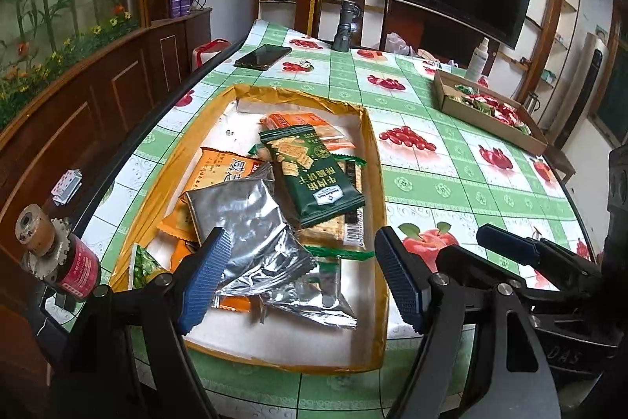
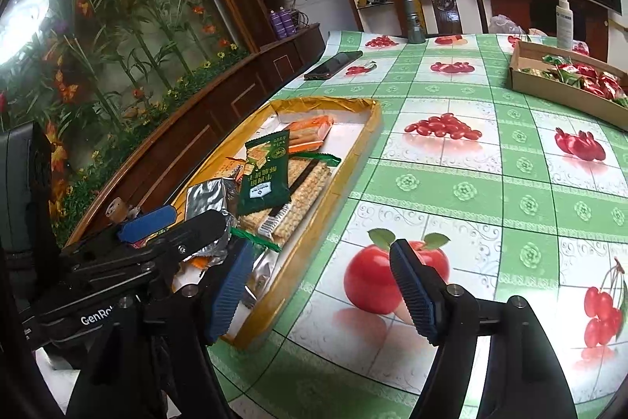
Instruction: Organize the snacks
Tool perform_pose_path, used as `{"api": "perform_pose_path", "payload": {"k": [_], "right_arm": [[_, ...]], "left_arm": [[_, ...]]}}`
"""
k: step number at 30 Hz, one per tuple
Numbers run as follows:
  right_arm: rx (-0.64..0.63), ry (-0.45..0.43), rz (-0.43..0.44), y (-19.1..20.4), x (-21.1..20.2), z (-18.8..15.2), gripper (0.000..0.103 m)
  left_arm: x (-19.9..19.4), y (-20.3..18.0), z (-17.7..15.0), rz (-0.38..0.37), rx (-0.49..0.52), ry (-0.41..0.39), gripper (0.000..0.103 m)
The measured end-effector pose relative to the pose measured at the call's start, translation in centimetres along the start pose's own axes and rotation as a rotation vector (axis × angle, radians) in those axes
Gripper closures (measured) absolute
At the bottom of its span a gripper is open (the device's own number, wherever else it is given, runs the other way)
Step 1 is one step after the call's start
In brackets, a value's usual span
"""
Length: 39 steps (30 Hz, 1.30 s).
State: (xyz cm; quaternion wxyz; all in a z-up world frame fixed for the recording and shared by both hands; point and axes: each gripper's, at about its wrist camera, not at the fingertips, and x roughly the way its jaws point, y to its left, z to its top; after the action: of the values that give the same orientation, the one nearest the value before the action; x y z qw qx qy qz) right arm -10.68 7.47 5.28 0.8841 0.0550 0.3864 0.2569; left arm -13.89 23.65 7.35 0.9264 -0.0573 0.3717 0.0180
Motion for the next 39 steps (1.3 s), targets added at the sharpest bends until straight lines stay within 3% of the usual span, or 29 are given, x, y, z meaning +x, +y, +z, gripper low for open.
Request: {"api": "perform_pose_path", "payload": {"k": [8,12,16,17,19,22,28,33,39], "right_arm": [[0.011,-0.011,0.0,-0.5,-1.0,-0.4,0.029],[0.006,-0.017,-0.001,-0.4,-1.5,-0.6,0.029],[-0.004,-0.026,-0.002,-0.2,-2.0,-0.8,0.029],[-0.009,-0.029,-0.003,-0.1,-2.1,-0.8,0.029],[-0.02,-0.033,-0.004,0.0,-2.2,-0.9,0.029],[-0.034,-0.035,-0.005,0.4,-2.2,-1.0,0.029],[-0.077,-0.027,-0.001,1.3,-1.9,-1.4,0.029],[-0.119,-0.002,0.017,2.3,-1.1,-2.0,0.029],[-0.114,0.017,0.026,2.0,-0.6,-2.2,0.029]], "left_arm": [[-1.0,-1.0,-0.2,0.006,0.013,-0.016,0.027],[-2.3,-0.9,-0.2,0.036,0.008,-0.07,0.027],[-6.1,-1.0,-0.4,0.151,0.014,-0.261,0.025],[-7.2,-1.0,-0.5,0.161,0.017,-0.311,0.015],[-9.2,-0.8,-0.7,0.139,0.012,-0.403,0.003],[-10.3,0.6,-1.7,0.106,-0.047,-0.475,0.0],[-9.3,1.5,-1.3,0.154,-0.051,-0.417,0.0],[-8.5,2.2,-1.3,0.028,-0.095,-0.386,0.0],[-7.1,1.6,-1.1,0.034,-0.075,-0.302,0.0]]}}
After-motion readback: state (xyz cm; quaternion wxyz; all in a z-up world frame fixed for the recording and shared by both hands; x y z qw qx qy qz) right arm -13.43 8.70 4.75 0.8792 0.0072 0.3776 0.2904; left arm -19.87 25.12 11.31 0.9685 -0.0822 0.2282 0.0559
